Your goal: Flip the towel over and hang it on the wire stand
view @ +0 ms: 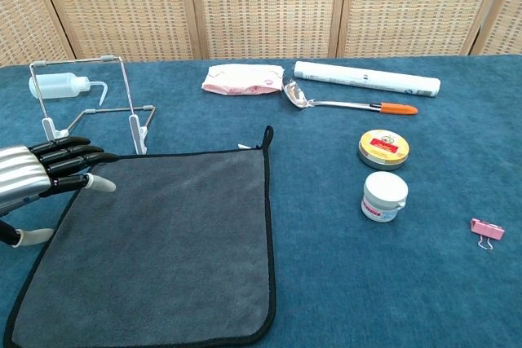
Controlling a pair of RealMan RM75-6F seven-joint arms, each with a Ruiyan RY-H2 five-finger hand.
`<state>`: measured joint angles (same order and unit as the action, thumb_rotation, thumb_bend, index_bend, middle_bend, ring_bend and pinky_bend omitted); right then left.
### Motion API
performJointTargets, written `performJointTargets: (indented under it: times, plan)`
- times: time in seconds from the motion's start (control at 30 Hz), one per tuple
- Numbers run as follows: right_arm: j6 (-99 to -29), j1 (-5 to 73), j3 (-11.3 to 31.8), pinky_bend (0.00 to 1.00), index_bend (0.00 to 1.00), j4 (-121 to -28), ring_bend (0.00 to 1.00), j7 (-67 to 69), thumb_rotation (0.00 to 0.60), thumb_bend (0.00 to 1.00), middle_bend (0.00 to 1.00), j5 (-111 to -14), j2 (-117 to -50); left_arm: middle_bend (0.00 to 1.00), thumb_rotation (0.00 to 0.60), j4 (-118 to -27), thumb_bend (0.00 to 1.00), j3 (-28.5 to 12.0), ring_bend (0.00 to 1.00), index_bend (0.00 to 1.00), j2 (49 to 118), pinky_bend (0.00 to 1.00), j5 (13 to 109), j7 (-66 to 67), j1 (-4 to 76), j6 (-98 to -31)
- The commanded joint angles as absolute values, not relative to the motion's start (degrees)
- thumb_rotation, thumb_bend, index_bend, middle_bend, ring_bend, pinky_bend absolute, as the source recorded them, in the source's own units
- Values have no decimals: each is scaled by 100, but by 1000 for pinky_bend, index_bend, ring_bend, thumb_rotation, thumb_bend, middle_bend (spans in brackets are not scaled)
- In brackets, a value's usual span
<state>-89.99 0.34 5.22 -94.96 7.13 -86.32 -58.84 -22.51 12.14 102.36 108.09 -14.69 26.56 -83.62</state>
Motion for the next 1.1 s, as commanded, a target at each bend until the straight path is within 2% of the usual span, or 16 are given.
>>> performJointTargets:
  times: [0.03, 0.27, 0.5, 0.7, 0.9, 1.03, 1.1]
  plan:
    - [-9000, 33, 526, 0, 0, -9496, 0, 729, 600, 0, 0, -8624, -5878, 0, 600, -2277, 321, 1250, 0, 207, 10224, 0, 10812, -1416, 2663, -8404]
    - [-9005, 30, 517, 0, 0, -9496, 0, 749, 600, 0, 0, -8643, -5869, 0, 600, -2335, 325, 1295, 0, 222, 10211, 0, 10790, -1350, 2662, -8413]
    - [-9031, 17, 515, 0, 0, -9487, 0, 794, 600, 0, 0, -8654, -5858, 0, 600, -2364, 377, 1358, 0, 302, 10198, 0, 10783, -1278, 2653, -8433]
    - [-9030, 18, 512, 0, 0, -9489, 0, 799, 600, 0, 0, -8660, -5853, 0, 600, -2349, 389, 1384, 0, 333, 10197, 1, 10754, -1260, 2642, -8430]
    - [-9038, 15, 512, 0, 0, -9487, 0, 811, 600, 0, 0, -8664, -5850, 0, 600, -2353, 473, 1402, 0, 378, 10186, 4, 10746, -1249, 2658, -8470]
    - [-9038, 12, 511, 0, 0, -9485, 0, 827, 600, 0, 0, -8662, -5845, 0, 600, -2377, 475, 1415, 0, 398, 10189, 5, 10742, -1231, 2665, -8481]
    - [-9040, 12, 510, 0, 0, -9482, 0, 837, 600, 0, 0, -8666, -5843, 0, 600, -2392, 477, 1422, 0, 442, 10196, 5, 10740, -1232, 2671, -8479]
